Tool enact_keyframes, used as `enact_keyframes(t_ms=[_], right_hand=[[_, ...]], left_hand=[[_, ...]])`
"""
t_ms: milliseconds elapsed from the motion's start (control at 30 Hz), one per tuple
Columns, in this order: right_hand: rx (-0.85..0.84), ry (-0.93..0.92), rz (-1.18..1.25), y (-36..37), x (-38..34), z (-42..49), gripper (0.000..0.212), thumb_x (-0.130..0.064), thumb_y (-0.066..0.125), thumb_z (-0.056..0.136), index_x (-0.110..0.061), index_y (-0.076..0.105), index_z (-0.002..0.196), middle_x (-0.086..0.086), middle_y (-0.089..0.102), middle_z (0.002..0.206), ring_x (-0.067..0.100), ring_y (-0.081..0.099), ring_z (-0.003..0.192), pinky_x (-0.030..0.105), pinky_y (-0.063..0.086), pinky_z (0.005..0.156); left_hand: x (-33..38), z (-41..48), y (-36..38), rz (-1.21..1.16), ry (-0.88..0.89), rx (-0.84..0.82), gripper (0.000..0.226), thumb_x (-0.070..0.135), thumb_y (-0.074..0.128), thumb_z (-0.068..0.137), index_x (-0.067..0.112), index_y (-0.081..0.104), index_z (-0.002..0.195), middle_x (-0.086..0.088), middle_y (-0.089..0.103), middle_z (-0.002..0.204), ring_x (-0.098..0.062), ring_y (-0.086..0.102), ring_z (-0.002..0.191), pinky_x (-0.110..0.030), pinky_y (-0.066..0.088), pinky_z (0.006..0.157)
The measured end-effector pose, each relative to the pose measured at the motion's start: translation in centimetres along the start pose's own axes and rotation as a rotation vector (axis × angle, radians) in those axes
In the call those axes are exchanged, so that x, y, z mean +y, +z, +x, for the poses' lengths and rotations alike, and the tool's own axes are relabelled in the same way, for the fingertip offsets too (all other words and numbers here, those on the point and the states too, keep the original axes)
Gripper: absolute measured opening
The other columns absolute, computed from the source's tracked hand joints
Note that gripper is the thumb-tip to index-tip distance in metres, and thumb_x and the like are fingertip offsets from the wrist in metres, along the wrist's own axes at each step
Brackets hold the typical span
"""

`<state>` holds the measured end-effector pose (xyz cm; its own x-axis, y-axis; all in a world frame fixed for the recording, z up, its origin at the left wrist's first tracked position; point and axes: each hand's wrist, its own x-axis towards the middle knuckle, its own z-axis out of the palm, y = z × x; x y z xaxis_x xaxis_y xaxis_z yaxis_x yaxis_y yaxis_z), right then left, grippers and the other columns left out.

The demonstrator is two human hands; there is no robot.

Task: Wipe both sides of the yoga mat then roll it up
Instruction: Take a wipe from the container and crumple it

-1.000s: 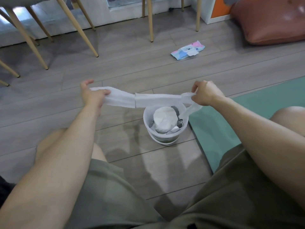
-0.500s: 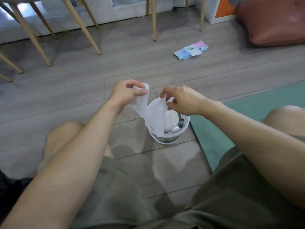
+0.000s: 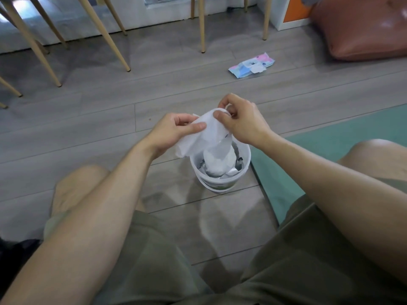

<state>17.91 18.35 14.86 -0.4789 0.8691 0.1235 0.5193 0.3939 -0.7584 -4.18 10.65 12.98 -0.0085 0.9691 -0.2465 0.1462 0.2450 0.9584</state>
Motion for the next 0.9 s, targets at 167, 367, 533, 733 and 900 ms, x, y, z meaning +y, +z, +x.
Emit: enact_keyframes(t_ms=[167, 367, 533, 733, 900], right_hand=[[-0.238, 0.132, -0.142, -0.8, 0.8, 0.6, 0.024, -0.042, 0.085, 0.083, -0.024, 0.069, 0.088, -0.01, 0.066, 0.071, 0.012, 0.063, 0.069, 0.027, 0.047, 0.06], [-0.343, 0.177, -0.39, -1.2, 2.3, 0.4, 0.022, -0.033, 0.081, 0.083, -0.016, 0.072, 0.094, -0.002, 0.066, 0.09, 0.022, 0.06, 0.087, 0.031, 0.048, 0.066], [-0.181, 0.273, -0.23, -0.3, 2.9, 0.3, 0.014, -0.016, 0.076, 0.078, -0.02, 0.063, 0.074, -0.004, 0.064, 0.074, 0.016, 0.054, 0.067, 0.025, 0.039, 0.05], [-0.059, 0.311, -0.141, 0.8, 3.6, -0.5, 0.028, -0.02, 0.083, 0.074, -0.026, 0.07, 0.098, -0.006, 0.069, 0.086, 0.016, 0.062, 0.078, 0.023, 0.04, 0.053], [-0.141, 0.462, -0.182, -0.2, 3.8, -1.4, 0.016, -0.019, 0.082, 0.079, -0.016, 0.077, 0.094, 0.007, 0.074, 0.089, 0.026, 0.065, 0.083, 0.024, 0.041, 0.053]], left_hand=[[-0.7, 0.5, -1.5, -0.043, -0.027, 0.245, 0.028, 0.016, 0.094, 0.074, 0.011, 0.079, 0.098, -0.003, 0.08, 0.099, -0.016, 0.073, 0.084, -0.03, 0.055, 0.076], [-1.3, 0.3, -4.2, 0.074, -0.028, 0.274, 0.029, 0.011, 0.099, 0.065, 0.02, 0.072, 0.072, 0.0, 0.075, 0.08, -0.019, 0.069, 0.075, -0.032, 0.054, 0.074], [-1.9, 0.3, -5.3, -0.158, -0.046, 0.255, 0.03, 0.01, 0.093, 0.067, 0.011, 0.074, 0.089, -0.009, 0.077, 0.094, -0.023, 0.073, 0.087, -0.034, 0.059, 0.081], [-3.9, 0.1, -5.9, -0.239, -0.144, 0.292, 0.042, 0.011, 0.094, 0.068, 0.005, 0.078, 0.106, -0.013, 0.078, 0.108, -0.028, 0.076, 0.097, -0.04, 0.06, 0.086], [-3.8, -0.5, -3.9, -0.114, -0.11, 0.438, 0.037, 0.0, 0.093, 0.07, 0.018, 0.071, 0.094, -0.01, 0.08, 0.106, -0.019, 0.075, 0.088, -0.028, 0.058, 0.068]])
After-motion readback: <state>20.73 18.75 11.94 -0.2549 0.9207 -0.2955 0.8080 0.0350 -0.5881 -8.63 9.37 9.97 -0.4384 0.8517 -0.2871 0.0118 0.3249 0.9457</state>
